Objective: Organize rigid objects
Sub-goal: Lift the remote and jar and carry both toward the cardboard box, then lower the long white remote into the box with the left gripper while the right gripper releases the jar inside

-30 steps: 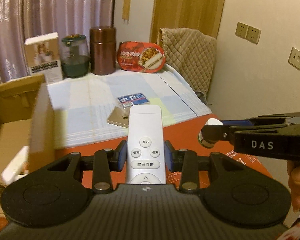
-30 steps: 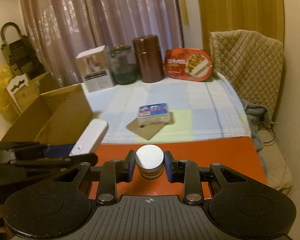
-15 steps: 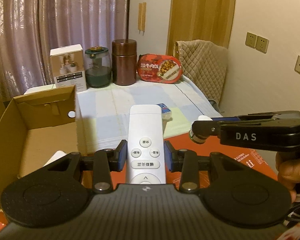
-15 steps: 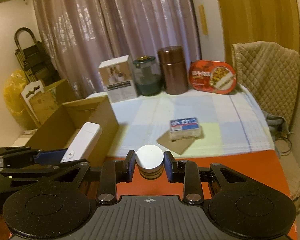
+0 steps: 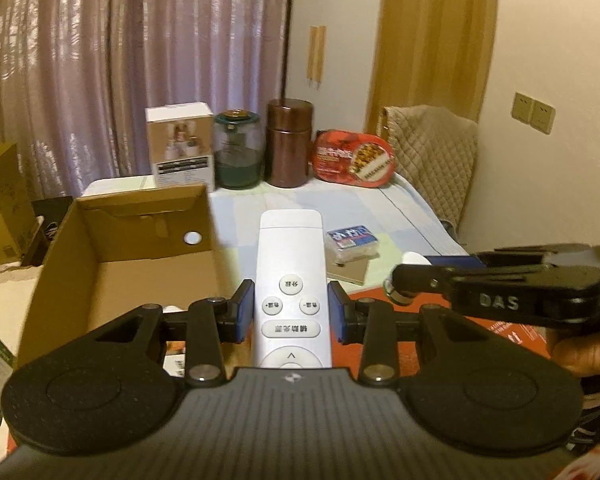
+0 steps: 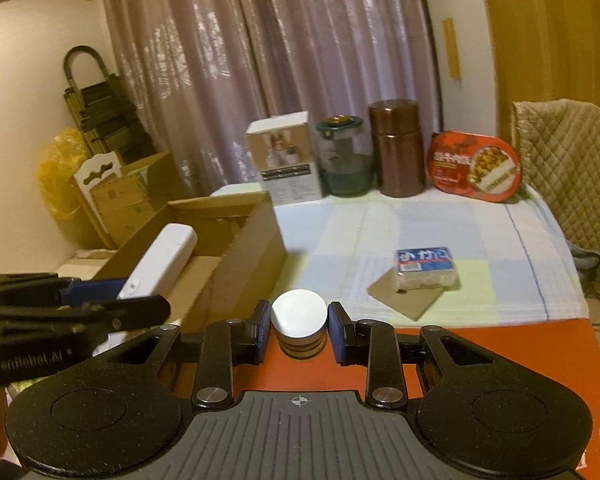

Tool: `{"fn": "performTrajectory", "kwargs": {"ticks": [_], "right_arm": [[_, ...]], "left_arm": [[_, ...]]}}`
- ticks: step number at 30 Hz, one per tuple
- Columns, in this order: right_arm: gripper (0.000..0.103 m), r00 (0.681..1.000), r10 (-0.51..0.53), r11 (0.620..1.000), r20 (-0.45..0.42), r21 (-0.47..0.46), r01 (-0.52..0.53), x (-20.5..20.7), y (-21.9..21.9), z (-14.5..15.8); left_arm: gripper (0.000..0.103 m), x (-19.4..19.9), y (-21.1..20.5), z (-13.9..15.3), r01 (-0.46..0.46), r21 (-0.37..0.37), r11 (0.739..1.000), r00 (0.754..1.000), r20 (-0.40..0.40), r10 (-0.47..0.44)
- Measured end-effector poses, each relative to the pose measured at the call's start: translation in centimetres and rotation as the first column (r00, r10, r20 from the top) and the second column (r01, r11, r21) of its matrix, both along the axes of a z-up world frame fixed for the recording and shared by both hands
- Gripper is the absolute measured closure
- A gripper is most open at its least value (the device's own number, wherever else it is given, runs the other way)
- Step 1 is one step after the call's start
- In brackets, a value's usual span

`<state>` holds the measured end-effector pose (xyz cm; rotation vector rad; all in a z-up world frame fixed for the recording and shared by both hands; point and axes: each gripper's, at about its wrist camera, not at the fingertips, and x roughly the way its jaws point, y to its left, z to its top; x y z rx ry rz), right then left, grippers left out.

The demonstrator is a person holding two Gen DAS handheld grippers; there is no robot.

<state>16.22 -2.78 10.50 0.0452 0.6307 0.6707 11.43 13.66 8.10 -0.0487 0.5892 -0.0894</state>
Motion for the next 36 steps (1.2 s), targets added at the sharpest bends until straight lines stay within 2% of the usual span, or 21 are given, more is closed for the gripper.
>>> {"fn": "performTrajectory", "kwargs": {"ticks": [12, 22, 27, 36], "right_arm": [[0.076, 0.990, 0.134, 0.991, 0.041, 0.001, -0.134, -0.8, 5.2, 0.3], [0.076, 0.976, 0.216, 0.976, 0.038, 0.020, -0.216, 0.8, 11.5, -0.3], [0.076, 0.970, 0.242, 0.970, 0.035, -0.006, -0.242, 2.1, 14.2, -1.2], [0.076, 0.975, 0.220, 0.976, 0.019, -0.009, -0.219, 5.4, 16.8, -2.7]], "left_arm": [[0.070, -0.7, 7.7, 1.3, -0.109, 0.045, 0.993, 0.994, -0.002, 0.109], [0.070, 1.3, 13.0, 1.8, -0.168, 0.076, 0.983, 0.986, -0.006, 0.169], [0.070, 3.1, 14.7, 1.0, -0.181, 0.078, 0.980, 0.983, -0.028, 0.184], [0.070, 6.5, 15.9, -1.8, -0.181, 0.097, 0.979, 0.979, -0.083, 0.189]]}}
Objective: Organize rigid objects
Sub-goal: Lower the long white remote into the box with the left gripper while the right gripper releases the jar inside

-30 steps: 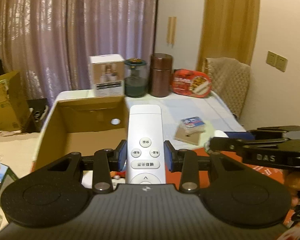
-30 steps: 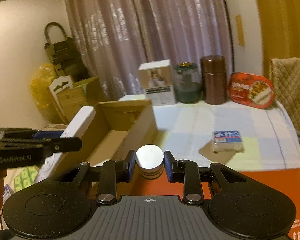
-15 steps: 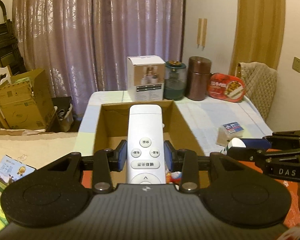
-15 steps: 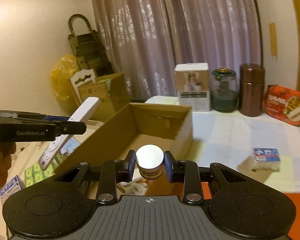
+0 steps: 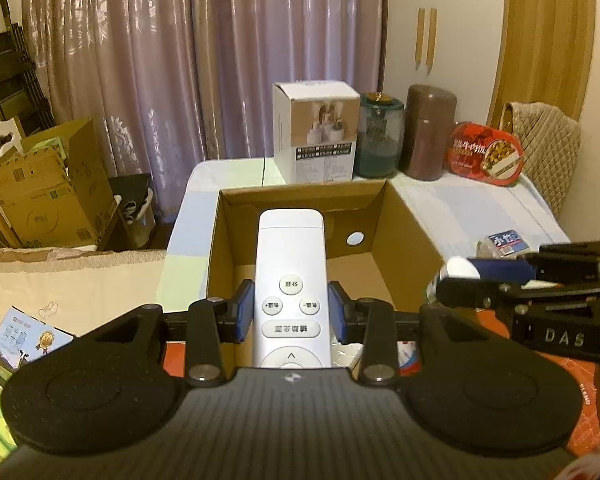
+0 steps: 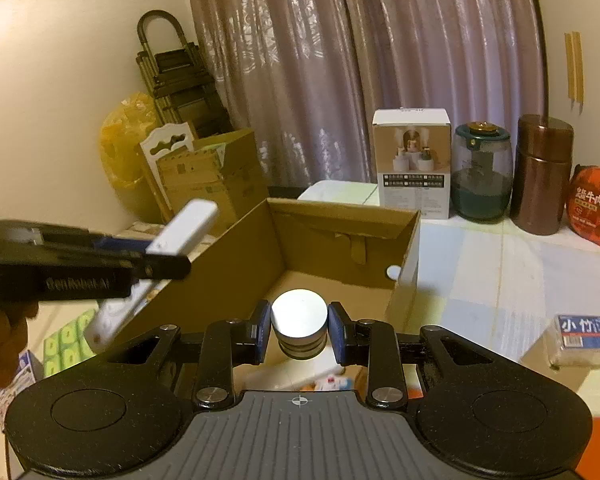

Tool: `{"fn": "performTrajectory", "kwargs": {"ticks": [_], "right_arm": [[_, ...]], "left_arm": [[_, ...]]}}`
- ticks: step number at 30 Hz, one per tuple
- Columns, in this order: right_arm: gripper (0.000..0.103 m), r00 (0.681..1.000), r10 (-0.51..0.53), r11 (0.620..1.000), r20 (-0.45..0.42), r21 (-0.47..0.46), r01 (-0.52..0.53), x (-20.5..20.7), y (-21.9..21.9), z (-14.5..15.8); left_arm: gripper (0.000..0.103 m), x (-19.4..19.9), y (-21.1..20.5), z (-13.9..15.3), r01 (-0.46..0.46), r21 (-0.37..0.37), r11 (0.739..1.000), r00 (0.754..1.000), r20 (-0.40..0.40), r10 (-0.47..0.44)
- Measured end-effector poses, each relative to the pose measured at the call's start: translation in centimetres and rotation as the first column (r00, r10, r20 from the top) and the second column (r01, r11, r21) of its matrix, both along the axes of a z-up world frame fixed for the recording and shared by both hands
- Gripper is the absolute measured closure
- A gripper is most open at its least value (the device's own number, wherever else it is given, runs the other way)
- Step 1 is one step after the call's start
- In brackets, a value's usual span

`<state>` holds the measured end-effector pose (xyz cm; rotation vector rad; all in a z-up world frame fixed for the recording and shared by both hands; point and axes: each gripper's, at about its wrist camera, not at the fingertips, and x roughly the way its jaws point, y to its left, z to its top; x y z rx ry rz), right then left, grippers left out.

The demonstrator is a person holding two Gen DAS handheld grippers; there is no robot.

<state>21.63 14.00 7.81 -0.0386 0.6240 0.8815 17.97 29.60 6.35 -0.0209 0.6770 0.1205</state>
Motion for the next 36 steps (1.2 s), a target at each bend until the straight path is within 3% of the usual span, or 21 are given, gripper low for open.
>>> {"fn": "performTrajectory", "kwargs": {"ticks": [14, 36], "right_arm": [[0.076, 0.999, -0.032, 0.999, -0.019, -0.017, 0.031, 2.8, 1.9, -1.4], [0.076, 0.998, -0.058, 0.998, -0.020, -0.011, 0.057, 3.5, 2.2, -1.4]], "left_arm": [[0.070, 3.2, 0.5, -3.1, -0.002, 0.001, 1.000, 0.999, -0.050, 0.002], [0.070, 5.5, 0.5, -3.8, 0.012, 0.019, 1.000, 0.999, -0.049, -0.011]]}}
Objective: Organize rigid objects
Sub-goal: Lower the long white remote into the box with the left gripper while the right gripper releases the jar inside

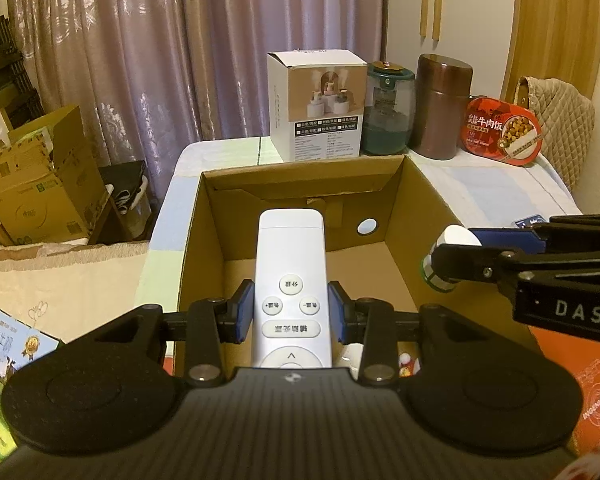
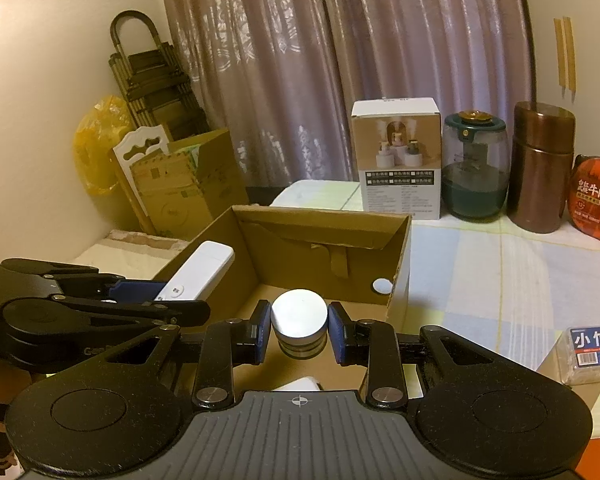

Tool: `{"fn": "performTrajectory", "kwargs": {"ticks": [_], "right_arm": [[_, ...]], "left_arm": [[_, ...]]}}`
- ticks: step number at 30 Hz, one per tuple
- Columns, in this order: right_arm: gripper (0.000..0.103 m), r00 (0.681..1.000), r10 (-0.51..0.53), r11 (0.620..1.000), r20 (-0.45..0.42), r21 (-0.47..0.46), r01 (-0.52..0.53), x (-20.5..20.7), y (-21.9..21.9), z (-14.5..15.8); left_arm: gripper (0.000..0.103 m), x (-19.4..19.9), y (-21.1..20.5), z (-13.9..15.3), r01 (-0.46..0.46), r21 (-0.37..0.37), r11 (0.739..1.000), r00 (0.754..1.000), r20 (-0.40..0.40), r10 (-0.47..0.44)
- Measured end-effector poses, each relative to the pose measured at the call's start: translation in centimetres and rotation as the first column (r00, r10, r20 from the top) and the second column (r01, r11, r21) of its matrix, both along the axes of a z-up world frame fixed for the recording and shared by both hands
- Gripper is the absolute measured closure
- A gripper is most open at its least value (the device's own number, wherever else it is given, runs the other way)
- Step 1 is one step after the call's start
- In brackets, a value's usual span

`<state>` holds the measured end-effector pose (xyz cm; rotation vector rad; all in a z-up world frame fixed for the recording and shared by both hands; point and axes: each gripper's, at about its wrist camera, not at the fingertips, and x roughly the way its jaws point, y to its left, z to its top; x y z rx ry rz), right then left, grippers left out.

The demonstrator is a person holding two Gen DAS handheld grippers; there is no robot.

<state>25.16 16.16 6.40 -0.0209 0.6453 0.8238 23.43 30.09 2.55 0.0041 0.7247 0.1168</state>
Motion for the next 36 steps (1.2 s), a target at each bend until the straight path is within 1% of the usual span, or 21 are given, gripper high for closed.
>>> {"fn": "performTrajectory", "kwargs": {"ticks": [3, 5, 8, 16, 36], "right_arm": [[0.076, 1.000, -0.001, 1.000, 0.000, 0.003, 0.001, 0.0, 0.0, 0.0], [0.076, 1.000, -0.002, 1.000, -0.001, 0.004, 0.002, 0.1, -0.1, 0.0], [0.076, 1.000, -0.002, 1.000, -0.002, 0.007, 0.002, 0.1, -0.1, 0.1], [0.076, 1.000, 0.002, 1.000, -0.012, 0.009, -0.002, 0.2, 0.1, 0.1], [0.076, 1.000, -0.018, 1.000, -0.023, 0.006, 0.018, 0.4, 0.3, -0.3]], "left_arm": [[0.069, 0.4, 0.1, -0.1, -0.007, 0.010, 1.000, 1.000, 0.027, 0.006], [0.062, 0.5, 0.5, 0.0, -0.036, 0.018, 0.999, 0.998, 0.048, 0.035], [0.062, 0.3, 1.0, 0.1, -0.050, 0.003, 0.999, 0.997, 0.058, 0.050], [0.062, -0.8, 1.2, -0.1, -0.048, -0.012, 0.999, 0.997, 0.052, 0.048], [0.062, -1.3, 0.7, -0.5, -0.027, -0.013, 1.000, 0.999, 0.035, 0.028]]}}
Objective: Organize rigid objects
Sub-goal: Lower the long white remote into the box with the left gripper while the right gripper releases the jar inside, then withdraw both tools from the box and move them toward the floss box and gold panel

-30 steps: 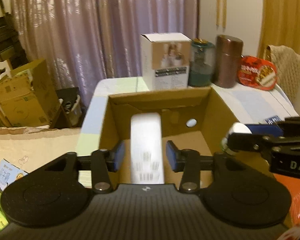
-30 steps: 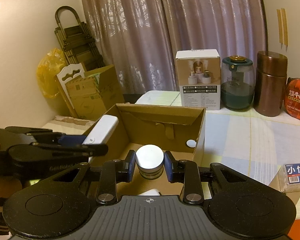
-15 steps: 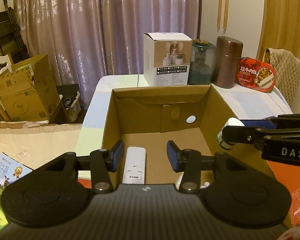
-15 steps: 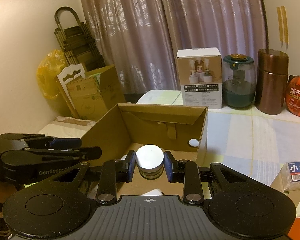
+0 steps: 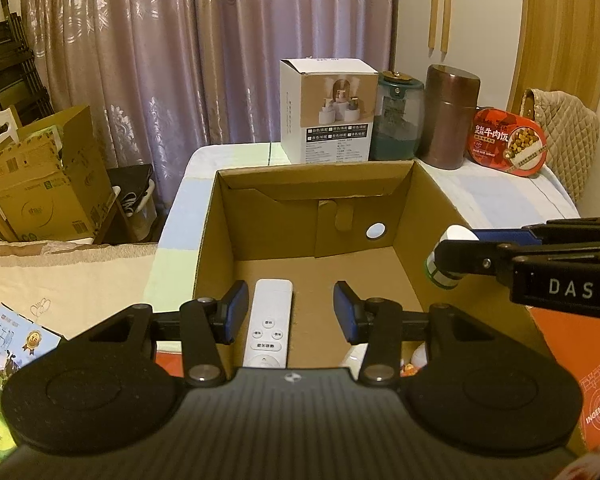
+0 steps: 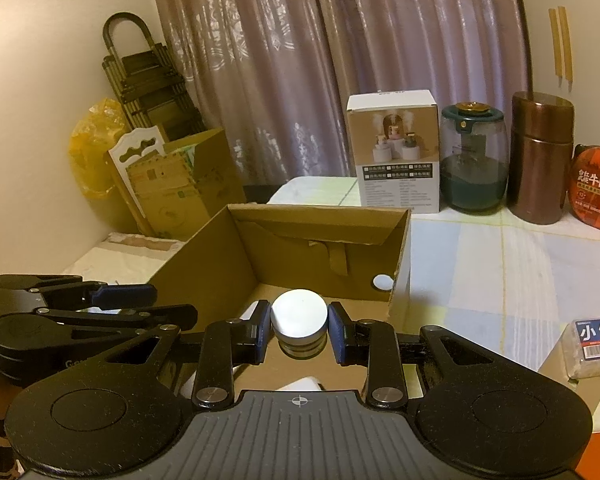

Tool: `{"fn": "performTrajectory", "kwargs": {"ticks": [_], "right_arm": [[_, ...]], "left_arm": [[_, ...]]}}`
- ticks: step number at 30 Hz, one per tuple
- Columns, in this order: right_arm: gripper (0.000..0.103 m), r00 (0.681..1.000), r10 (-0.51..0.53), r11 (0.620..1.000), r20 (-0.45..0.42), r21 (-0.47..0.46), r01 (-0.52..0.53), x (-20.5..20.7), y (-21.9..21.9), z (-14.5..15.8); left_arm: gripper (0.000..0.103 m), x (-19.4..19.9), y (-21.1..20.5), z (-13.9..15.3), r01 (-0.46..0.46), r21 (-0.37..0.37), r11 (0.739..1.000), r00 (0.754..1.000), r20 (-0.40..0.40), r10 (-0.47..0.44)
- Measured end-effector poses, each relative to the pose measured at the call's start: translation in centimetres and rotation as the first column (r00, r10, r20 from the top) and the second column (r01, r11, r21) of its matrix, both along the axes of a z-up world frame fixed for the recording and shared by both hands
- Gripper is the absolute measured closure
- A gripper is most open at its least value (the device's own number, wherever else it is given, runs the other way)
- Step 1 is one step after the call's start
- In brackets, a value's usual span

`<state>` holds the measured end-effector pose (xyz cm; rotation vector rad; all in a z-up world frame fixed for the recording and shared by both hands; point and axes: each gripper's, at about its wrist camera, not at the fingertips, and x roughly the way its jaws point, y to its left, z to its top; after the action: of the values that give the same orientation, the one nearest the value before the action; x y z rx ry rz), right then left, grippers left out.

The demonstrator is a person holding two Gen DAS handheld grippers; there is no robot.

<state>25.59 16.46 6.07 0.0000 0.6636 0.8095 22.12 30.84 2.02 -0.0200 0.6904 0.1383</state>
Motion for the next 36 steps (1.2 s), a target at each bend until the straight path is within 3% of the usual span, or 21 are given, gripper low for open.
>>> {"fn": "performTrajectory", "kwargs": {"ticks": [12, 15, 23, 36], "right_arm": [[0.076, 1.000, -0.005, 1.000, -0.003, -0.006, 0.005, 0.5, -0.1, -0.2], [0.075, 0.999, -0.010, 1.000, 0.035, -0.027, 0.010, 0.2, 0.0, -0.4], [0.061, 0.997, -0.053, 0.998, 0.063, 0.022, 0.052, 0.3, -1.1, 0.5], [0.058, 0.995, -0.062, 0.998, 0.081, 0.032, 0.060, 0.5, -2.3, 1.1]], "left_arm": [[0.062, 0.0, -0.3, -0.1, 0.006, 0.000, 1.000, 1.000, -0.001, -0.006], [0.062, 0.0, -0.5, -0.1, 0.010, -0.001, 1.000, 1.000, 0.000, -0.010], [0.062, -0.1, -0.6, -0.1, 0.013, -0.003, 1.000, 1.000, 0.002, -0.013], [0.062, -0.3, -1.6, 0.3, 0.024, -0.011, 1.000, 1.000, 0.009, -0.024]]}}
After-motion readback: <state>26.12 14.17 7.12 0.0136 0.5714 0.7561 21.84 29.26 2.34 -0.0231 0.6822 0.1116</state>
